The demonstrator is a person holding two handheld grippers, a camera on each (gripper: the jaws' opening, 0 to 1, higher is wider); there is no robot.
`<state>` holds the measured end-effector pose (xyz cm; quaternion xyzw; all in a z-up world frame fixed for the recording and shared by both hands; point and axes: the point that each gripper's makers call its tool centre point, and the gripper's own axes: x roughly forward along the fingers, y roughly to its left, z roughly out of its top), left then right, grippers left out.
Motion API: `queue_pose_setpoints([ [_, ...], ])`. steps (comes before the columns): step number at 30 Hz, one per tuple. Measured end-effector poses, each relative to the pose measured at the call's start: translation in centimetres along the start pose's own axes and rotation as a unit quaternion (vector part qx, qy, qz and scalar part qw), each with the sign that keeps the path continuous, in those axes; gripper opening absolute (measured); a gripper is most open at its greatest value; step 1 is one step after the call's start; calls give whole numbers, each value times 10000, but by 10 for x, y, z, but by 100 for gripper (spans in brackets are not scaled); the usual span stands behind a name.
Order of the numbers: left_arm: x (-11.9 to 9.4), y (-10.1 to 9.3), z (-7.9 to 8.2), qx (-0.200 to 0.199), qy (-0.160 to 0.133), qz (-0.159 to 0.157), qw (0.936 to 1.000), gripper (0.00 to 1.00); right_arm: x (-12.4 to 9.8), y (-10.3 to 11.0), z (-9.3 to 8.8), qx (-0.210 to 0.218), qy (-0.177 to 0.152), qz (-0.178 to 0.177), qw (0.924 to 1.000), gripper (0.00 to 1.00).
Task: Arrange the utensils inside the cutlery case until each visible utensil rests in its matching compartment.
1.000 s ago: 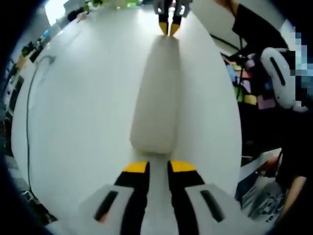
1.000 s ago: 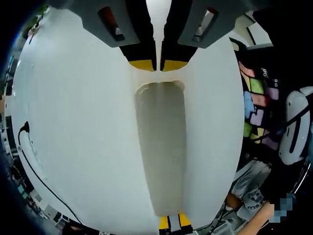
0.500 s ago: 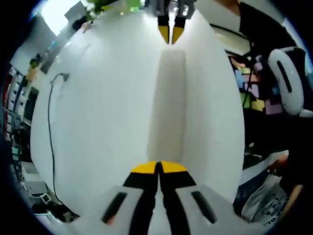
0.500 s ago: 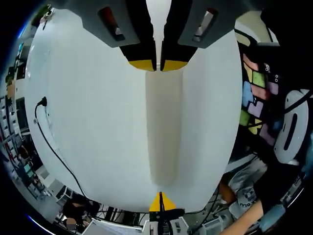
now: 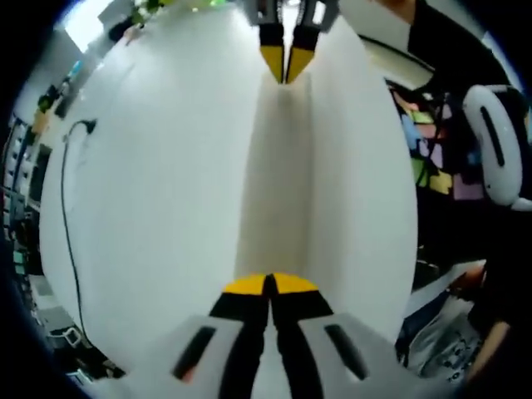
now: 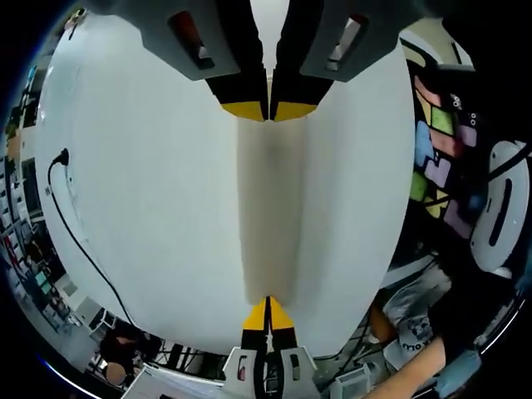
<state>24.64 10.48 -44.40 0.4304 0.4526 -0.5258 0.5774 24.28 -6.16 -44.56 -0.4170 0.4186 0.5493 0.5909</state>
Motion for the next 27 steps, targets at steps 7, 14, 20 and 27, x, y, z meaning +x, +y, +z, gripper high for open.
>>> queue_pose_setpoints([
  [7,2,2,1,-165,19,2,9999,0,3,-3,-2,127,45,65,9999,0],
  [14,1,2,-1,-268,165,26,9995,0,4,-1,-3,159,179,181,9995,0],
  [20,2,3,-2,-318,-62,46,9995,0,4,0,-4,75,33,158,9998,0],
  [27,2,4,-3,-457,-424,152,9979,0,5,0,-2,32,-49,215,9998,0],
])
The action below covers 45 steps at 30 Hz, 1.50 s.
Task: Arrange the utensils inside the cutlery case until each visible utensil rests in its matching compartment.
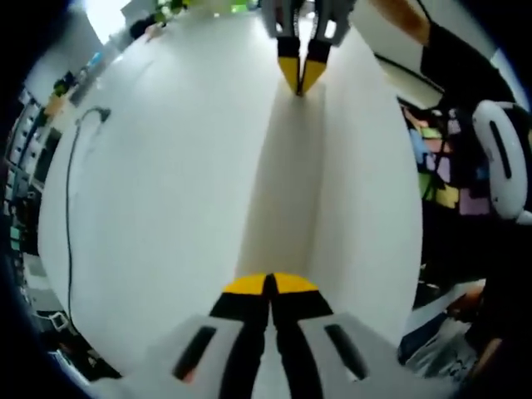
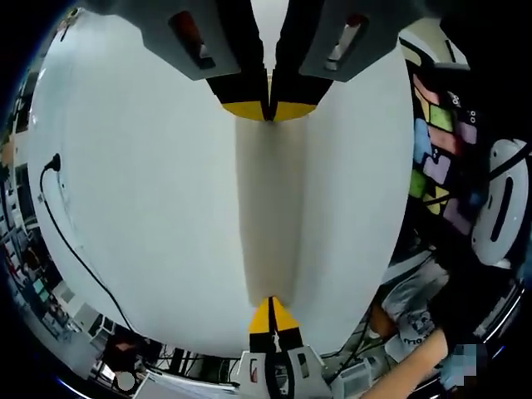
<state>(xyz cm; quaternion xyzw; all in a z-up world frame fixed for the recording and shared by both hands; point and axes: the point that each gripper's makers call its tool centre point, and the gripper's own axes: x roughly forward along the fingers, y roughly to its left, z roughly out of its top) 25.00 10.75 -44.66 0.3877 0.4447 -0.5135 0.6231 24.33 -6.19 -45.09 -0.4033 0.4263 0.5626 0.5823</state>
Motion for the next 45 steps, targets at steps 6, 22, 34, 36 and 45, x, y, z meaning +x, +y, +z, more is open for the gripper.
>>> queue_pose_setpoints([
  [6,1,0,0,131,345,50,9993,0,1,0,3,-49,176,80,9998,0],
  [22,0,0,-2,78,277,-217,9993,0,0,2,4,21,212,153,9997,0],
  [34,-2,-3,-2,462,-104,-319,9984,1,-3,1,4,-316,-253,128,9991,0],
  [36,-3,-11,-2,837,-179,-513,9950,8,-5,2,1,-203,-397,127,9989,0],
  [45,-8,-1,-3,479,-811,174,9954,37,-18,-13,20,245,-2254,-498,9727,8],
])
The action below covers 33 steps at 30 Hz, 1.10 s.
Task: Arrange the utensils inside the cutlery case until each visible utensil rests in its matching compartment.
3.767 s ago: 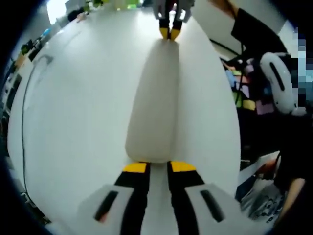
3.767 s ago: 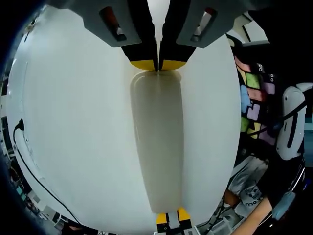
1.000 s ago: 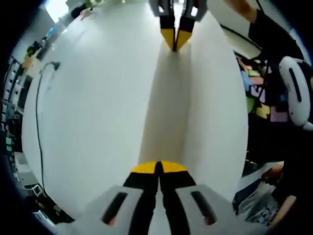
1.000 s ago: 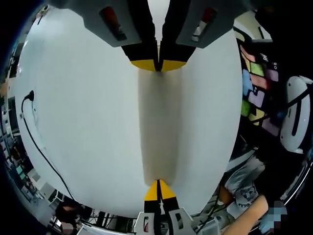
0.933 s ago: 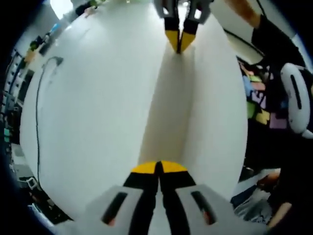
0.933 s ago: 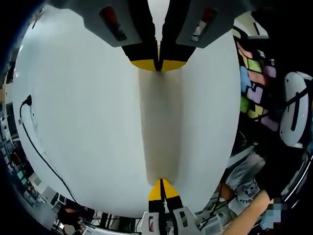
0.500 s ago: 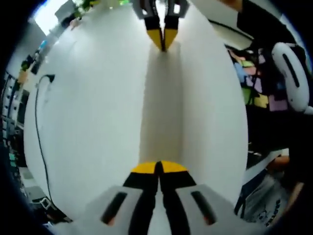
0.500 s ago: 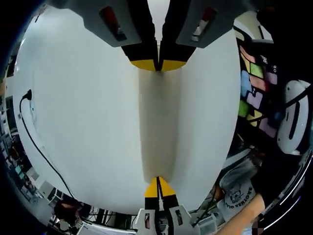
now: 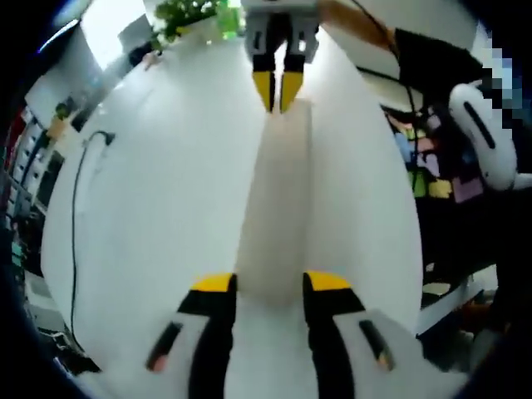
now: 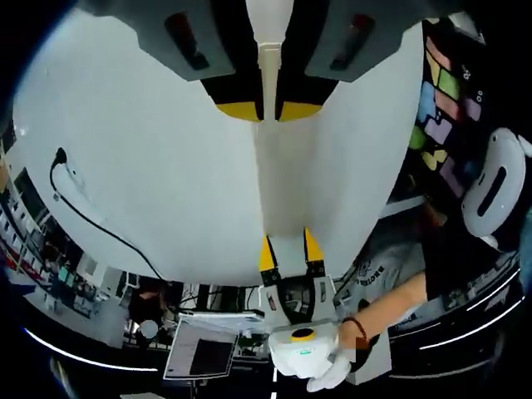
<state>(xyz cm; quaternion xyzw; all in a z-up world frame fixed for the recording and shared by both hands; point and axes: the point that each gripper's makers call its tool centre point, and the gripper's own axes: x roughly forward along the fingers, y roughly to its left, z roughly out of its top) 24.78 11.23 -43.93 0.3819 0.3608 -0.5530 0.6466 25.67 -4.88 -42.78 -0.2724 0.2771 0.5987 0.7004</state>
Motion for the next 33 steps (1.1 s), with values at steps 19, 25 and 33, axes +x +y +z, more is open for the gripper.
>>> queue_pose_setpoints([
  [19,34,-6,15,560,1023,-479,9920,56,16,21,-17,-589,1727,201,9830,54],
  [25,41,-7,5,469,1160,-683,9898,55,24,18,-17,-417,1881,262,9809,52],
  [33,44,-5,4,392,1023,-683,9916,50,35,20,-19,-340,1828,373,9819,44],
])
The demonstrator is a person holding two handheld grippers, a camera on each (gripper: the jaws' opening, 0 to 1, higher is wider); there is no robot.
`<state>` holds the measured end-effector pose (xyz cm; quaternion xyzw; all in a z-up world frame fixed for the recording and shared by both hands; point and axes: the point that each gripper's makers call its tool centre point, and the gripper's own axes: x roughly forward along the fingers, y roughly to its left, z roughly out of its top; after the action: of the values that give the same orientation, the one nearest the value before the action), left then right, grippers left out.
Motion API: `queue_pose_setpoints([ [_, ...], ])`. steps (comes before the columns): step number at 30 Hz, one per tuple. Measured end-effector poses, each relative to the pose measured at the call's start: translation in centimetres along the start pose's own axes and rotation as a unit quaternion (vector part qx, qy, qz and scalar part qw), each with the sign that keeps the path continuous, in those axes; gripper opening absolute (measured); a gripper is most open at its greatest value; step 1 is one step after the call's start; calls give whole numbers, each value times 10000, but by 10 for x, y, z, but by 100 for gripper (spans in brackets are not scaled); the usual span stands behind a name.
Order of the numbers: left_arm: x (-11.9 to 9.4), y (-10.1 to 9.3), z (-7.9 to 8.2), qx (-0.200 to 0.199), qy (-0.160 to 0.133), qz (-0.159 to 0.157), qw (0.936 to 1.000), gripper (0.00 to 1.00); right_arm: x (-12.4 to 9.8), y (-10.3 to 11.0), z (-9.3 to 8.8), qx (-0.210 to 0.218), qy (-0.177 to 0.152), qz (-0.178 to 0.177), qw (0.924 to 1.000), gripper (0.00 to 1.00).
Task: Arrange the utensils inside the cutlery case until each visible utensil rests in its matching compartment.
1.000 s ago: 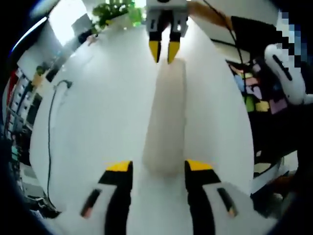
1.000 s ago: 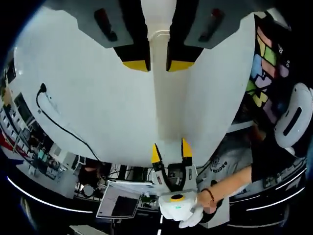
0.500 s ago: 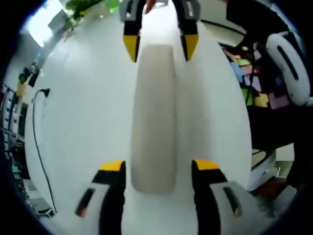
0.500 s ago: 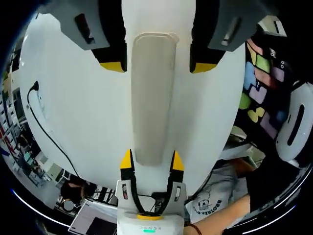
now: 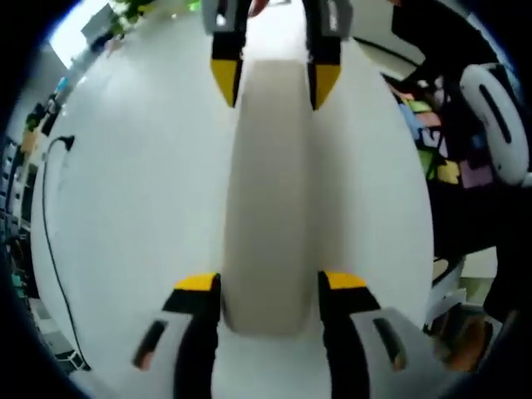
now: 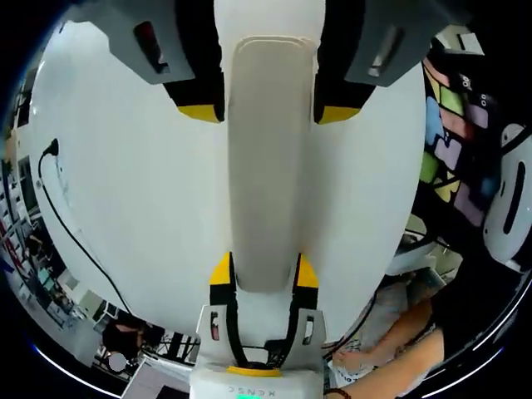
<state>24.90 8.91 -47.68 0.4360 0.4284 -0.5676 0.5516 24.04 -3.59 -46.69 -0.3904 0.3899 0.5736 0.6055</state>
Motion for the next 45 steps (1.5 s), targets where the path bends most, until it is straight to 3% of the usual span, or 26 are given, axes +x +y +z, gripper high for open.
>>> queue_pose_setpoints([
  [12,-1,1,1,-215,-52,53,9997,50,10,1,-1,-107,191,150,9996,45],
  [20,1,0,6,-384,-149,126,9991,45,10,2,2,-133,-275,164,9994,44],
  [25,1,-3,6,-281,-519,153,9981,44,11,3,4,-159,-272,166,9994,43],
  [30,-1,-2,8,-260,-697,179,9971,43,11,3,4,-107,-189,159,9996,42],
  [45,-5,-2,26,-273,-658,179,9973,42,-5,0,-8,-168,-211,137,9995,42],
])
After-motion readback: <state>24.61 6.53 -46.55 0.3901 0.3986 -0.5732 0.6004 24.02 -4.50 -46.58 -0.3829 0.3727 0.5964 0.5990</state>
